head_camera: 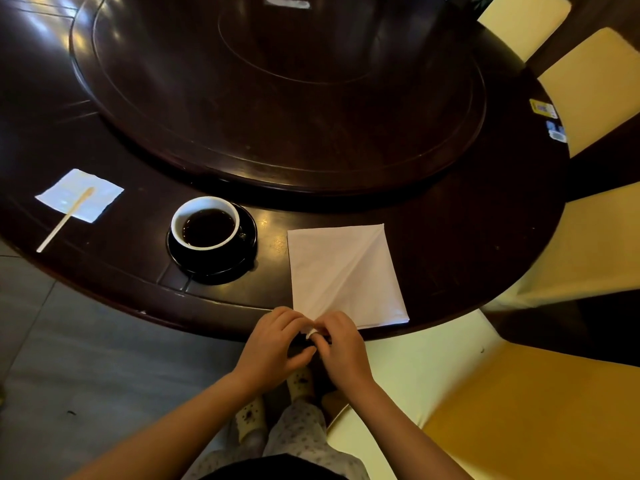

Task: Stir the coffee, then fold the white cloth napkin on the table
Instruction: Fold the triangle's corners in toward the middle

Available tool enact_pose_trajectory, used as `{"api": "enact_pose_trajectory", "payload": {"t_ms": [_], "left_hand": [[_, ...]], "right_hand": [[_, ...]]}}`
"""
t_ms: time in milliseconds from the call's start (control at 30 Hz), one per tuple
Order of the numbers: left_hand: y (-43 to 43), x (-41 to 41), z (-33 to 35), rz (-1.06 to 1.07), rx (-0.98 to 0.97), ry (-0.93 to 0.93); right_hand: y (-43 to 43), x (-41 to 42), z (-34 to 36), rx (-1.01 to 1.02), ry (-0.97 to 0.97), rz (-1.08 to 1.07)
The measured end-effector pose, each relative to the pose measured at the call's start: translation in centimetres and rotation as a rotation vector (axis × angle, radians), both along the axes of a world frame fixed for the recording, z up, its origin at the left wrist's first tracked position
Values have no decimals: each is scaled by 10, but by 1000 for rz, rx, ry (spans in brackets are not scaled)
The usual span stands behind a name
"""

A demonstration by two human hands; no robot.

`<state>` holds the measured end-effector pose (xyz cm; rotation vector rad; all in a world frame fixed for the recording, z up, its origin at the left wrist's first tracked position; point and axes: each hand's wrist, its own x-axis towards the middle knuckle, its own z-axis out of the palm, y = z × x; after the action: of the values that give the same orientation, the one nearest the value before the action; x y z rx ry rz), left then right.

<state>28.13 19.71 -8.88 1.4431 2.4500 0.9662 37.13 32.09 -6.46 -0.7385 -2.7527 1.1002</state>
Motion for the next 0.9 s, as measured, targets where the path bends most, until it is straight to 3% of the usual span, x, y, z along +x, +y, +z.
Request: {"api": "enact_pose_trajectory", "payload": {"t_ms": [167,333,467,533,600,900], "left_hand": [[9,2,4,38,19,69],[28,6,5,16,-98,162],[43,8,-5,-9,-322,182],[42,7,-12,-25,-362,196],[39,7,-17,-30,-370,203],[36,10,-26,-35,-370,224]], "right_hand": [[22,5,13,-99,-48,17],[69,-9,28,59,39,-188],[80,-40,13,185,-147,172],[83,-45,-2,291,-274,358],[93,-46,-15,379,-292,412],[173,-79,-27,524,-309,209]]}}
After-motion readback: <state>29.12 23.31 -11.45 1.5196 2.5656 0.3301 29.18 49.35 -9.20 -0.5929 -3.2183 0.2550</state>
